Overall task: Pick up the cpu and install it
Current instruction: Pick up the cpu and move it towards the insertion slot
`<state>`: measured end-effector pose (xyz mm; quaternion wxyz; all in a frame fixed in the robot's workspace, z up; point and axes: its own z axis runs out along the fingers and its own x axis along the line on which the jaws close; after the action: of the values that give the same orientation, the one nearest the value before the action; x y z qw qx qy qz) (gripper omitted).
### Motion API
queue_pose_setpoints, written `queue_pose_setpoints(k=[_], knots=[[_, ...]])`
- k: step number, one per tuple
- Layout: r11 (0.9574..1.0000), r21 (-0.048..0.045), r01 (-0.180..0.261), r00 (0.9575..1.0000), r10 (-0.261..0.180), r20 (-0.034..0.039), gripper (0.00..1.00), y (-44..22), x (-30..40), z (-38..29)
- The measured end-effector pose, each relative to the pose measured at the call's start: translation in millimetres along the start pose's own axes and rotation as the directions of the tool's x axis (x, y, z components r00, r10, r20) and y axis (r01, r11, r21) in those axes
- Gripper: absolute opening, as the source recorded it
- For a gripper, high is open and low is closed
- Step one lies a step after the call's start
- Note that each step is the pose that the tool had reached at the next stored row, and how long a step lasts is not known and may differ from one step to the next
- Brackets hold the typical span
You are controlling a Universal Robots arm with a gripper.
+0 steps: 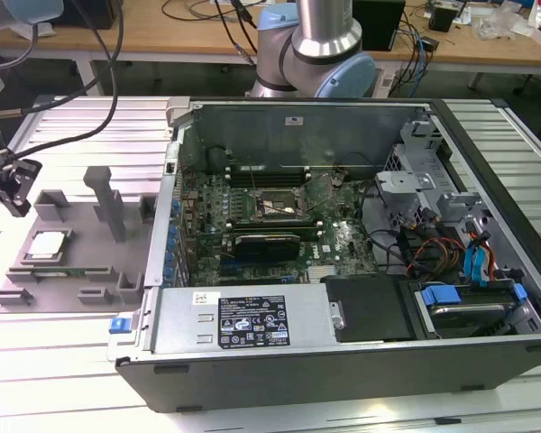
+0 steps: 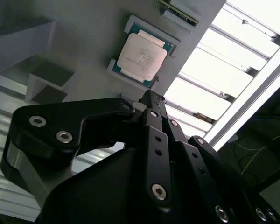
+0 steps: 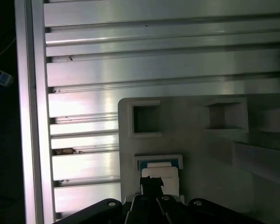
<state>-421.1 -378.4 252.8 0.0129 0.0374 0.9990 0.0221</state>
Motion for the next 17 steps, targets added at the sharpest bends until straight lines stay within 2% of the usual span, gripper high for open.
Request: queue_pose_setpoints(k=[3,5,11,17], knots=[[1.0000,-0.0001,0.000,1.0000,0.000,0.0001,0.11,-0.1,0.1,2.1],[1.0000,0.0000,0.000,1.0000,0.000,-0.0001,0.11,-0.8,0.4,11.0],[1.0000,0.0000,0.000,1.0000,0.000,-0.0001,0.11,-7.4,-0.2,19.0],[1.0000,0.0001,0.000,1.0000,0.000,-0.0010,0.11,-11.4,-8.2,25.7]])
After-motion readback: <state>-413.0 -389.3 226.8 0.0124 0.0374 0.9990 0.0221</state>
